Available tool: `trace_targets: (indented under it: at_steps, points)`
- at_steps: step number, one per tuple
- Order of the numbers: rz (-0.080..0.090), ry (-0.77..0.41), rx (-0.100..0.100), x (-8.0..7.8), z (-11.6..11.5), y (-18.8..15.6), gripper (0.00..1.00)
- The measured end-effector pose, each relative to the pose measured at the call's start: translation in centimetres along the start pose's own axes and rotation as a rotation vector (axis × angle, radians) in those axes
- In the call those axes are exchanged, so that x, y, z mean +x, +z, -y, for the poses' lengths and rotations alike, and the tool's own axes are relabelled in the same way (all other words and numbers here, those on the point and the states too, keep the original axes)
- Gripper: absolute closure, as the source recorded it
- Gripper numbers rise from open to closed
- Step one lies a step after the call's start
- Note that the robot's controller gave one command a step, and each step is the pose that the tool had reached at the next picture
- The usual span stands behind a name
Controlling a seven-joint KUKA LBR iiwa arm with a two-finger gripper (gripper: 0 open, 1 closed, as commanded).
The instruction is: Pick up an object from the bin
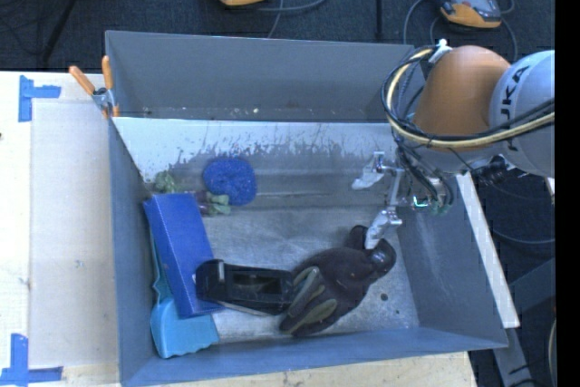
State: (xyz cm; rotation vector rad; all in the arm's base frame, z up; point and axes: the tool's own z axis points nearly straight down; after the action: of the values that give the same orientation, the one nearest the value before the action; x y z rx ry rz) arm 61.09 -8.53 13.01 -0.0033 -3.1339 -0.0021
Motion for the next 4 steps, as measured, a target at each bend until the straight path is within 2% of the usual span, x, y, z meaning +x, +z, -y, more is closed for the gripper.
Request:
trace_targets:
  at_steps: [1, 2, 3, 4]
  points:
    - [0.008, -0.002, 0.001, -0.2, 0.0, -0.4, 0.0]
    - [0.029, -0.476, 0.009, 5.3, -1.5, 4.9, 1.0]
    - [0.029, -0.478, 0.009, 5.3, -1.5, 4.9, 1.0]
    - [0.003, -0.427, 0.0, 5.8, -1.3, 0.4, 1.0]
